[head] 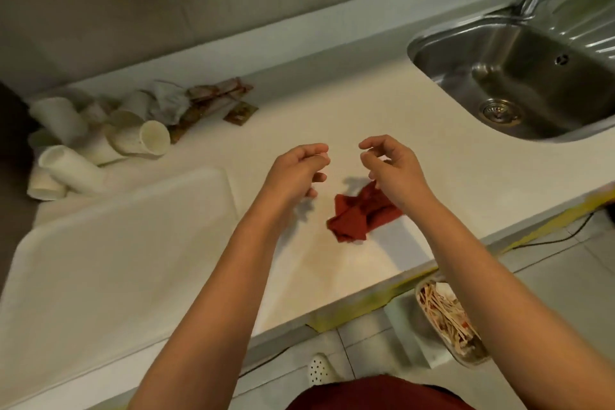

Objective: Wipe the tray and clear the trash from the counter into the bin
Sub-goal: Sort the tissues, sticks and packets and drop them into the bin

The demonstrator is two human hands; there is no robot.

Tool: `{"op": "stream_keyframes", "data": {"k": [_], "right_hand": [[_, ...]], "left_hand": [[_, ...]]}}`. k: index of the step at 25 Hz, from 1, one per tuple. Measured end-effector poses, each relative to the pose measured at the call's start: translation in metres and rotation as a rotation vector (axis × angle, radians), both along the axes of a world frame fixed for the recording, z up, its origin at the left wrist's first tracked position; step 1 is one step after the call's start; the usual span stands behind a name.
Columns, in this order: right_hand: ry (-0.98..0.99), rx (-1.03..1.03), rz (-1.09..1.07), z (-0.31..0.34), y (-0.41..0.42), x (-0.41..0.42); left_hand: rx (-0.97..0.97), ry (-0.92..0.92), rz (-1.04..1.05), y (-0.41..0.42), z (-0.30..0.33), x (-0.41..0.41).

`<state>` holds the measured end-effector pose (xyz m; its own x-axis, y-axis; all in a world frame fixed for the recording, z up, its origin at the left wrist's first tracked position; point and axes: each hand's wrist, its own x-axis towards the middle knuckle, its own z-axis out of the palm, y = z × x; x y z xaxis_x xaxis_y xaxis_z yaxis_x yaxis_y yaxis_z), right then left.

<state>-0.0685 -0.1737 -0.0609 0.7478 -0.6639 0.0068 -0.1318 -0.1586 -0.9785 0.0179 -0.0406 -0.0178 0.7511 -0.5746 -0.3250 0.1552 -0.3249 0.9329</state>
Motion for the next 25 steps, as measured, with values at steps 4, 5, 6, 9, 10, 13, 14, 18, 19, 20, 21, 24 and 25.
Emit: {"op": "stream_keyframes", "data": {"k": [4,5,6,9,10,13,14,18,19,20,21,24,25], "right_hand": [[0.045,-0.032,0.110,0.003,0.032,0.056],[0.057,-0.051,0.132,0.001,0.039,0.069],[0.074,-0.075,0.150,-0.001,0.044,0.078],[0.121,-0.143,0.193,-0.005,0.056,0.110],[0.140,-0.168,0.209,-0.007,0.058,0.121],[0.220,-0.258,0.295,-0.012,0.063,0.158],[0.259,-0.294,0.331,-0.014,0.063,0.172],[0.415,-0.428,0.435,-0.027,0.058,0.224],[0.439,-0.441,0.439,-0.031,0.054,0.239],[0.468,-0.455,0.435,-0.035,0.051,0.252],[0.506,-0.473,0.421,-0.039,0.048,0.264],[0.565,-0.556,0.326,-0.048,0.046,0.296],[0.521,-0.551,0.281,-0.051,0.047,0.304]], "left_hand": [[-0.041,-0.020,0.172,0.044,0.003,0.059],[-0.048,-0.020,0.208,0.054,0.000,0.072],[-0.056,-0.017,0.232,0.061,-0.003,0.082],[-0.040,-0.038,0.283,0.081,-0.011,0.118],[-0.020,-0.055,0.301,0.085,-0.015,0.131],[0.098,-0.181,0.343,0.091,-0.031,0.172],[0.156,-0.233,0.340,0.091,-0.035,0.187],[0.360,-0.367,0.297,0.085,-0.049,0.234],[0.405,-0.406,0.274,0.082,-0.053,0.246],[0.448,-0.457,0.245,0.078,-0.058,0.257],[0.482,-0.515,0.216,0.075,-0.063,0.266],[0.564,-0.636,0.131,0.062,-0.075,0.292],[0.615,-0.671,0.093,0.060,-0.078,0.301]]}}
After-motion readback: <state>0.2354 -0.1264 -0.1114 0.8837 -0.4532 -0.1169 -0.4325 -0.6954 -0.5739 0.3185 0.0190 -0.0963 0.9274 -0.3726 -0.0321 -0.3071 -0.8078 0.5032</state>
